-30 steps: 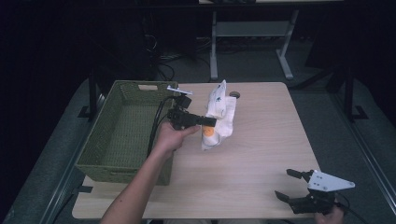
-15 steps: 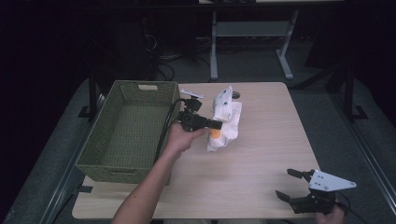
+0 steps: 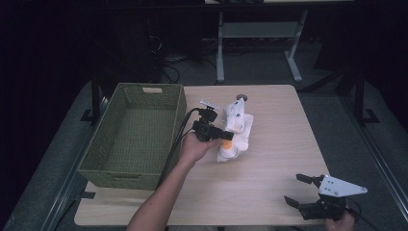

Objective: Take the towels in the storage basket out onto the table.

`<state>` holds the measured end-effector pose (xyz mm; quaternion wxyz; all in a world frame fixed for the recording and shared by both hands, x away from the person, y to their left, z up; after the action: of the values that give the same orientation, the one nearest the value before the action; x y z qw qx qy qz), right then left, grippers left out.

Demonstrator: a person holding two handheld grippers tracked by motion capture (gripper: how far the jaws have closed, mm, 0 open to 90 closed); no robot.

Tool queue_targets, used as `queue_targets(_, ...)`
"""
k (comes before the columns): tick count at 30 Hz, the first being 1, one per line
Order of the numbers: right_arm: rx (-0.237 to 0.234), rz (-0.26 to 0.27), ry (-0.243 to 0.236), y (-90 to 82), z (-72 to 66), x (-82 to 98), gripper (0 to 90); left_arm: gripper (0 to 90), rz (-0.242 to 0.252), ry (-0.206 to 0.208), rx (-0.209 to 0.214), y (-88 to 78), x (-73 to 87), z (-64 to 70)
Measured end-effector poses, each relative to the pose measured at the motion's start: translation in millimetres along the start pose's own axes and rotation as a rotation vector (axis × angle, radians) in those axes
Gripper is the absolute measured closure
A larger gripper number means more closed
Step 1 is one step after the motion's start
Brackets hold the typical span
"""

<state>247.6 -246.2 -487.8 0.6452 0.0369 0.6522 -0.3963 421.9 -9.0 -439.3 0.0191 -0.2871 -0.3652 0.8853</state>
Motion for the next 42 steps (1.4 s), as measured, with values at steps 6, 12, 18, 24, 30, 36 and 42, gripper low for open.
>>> queue_targets(6,-0.001,0.000,-0.001,0.2,-0.1,-0.1,13.8,74.4,-0.007,-0.005,-0.023,14.1,4.2,-0.3)
queue_targets(12,0.000,0.002,-0.002,-0.4,0.3,0.3,13.8,74.4,-0.035,0.005,-0.049,27.6,11.6,-0.7)
queue_targets(18,-0.001,0.004,-0.002,-1.0,0.1,0.1,13.8,74.3,-0.074,0.015,-0.103,43.4,21.1,-6.3)
queue_targets(24,-0.004,0.000,-0.006,-0.4,0.1,0.4,13.8,72.4,-0.067,0.005,-0.105,50.5,24.2,-7.4)
queue_targets(30,-0.003,0.000,-0.005,-0.4,0.0,0.3,13.9,70.6,-0.061,0.029,-0.128,52.3,26.6,-6.4)
queue_targets(36,-0.012,-0.002,-0.014,0.5,-1.2,-0.5,13.8,58.4,-0.034,0.035,-0.136,48.1,29.1,-6.0)
queue_targets(42,-0.009,-0.006,-0.013,0.9,-0.9,0.0,13.8,56.6,0.015,0.058,-0.123,37.2,29.6,-3.9)
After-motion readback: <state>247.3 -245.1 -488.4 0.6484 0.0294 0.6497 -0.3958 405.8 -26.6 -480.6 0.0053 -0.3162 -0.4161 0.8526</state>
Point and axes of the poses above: each handheld gripper's, and its own axes: y roughly forward along the jaws, x roughly out of its underside, z roughly to its right, the point moved 8 cm from there along y, roughly forward along the jaws, and after that the axes turned 11 degrees about -y, right-handed, at the moved point
